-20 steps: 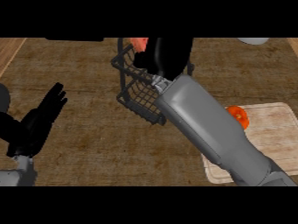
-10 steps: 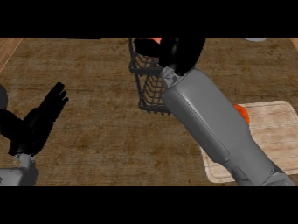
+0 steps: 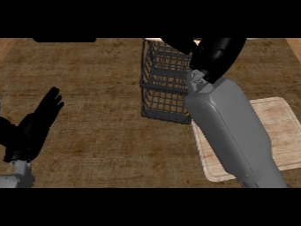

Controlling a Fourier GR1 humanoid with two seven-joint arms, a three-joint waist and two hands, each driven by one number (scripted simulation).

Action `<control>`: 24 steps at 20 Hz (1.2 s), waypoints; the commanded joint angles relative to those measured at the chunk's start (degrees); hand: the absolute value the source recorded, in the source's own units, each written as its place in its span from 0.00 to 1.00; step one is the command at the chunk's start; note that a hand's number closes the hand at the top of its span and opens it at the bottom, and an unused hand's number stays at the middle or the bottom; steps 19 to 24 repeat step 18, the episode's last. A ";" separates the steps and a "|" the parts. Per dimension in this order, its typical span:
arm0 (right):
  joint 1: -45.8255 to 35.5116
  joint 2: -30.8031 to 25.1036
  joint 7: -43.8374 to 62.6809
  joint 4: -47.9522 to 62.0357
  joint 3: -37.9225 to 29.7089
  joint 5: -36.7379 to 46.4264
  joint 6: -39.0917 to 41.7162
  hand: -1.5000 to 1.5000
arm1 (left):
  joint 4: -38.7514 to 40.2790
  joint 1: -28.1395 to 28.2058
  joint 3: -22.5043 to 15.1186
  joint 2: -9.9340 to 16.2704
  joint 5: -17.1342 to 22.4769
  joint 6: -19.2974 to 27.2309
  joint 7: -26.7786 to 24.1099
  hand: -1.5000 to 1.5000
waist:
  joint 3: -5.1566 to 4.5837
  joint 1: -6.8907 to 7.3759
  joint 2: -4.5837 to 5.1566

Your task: Pick the sweet potato from the cutting board and place it in the tiered basket

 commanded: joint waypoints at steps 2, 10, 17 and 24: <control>8.32 0.06 4.75 -12.37 -4.05 6.33 -1.37 0.00 | -0.72 1.36 0.14 -0.59 -0.71 0.63 -0.48 0.50 | 0.01 -0.88 -0.10; 25.43 -5.10 6.76 -45.90 -5.57 4.18 16.04 0.00 | -0.05 0.20 1.40 0.17 -0.44 0.14 0.38 0.50 | 0.02 -2.26 -0.38; 41.09 -11.87 5.58 -65.49 -8.45 -5.70 22.12 0.00 | -0.72 -0.82 0.19 -1.42 -1.61 0.83 1.29 0.50 | 0.03 -1.10 0.15; 40.72 -13.85 6.28 -66.02 -10.97 -7.15 24.61 0.00 | -0.86 -0.09 1.04 -0.58 -0.61 -0.45 1.25 0.50 | 0.01 -0.79 0.17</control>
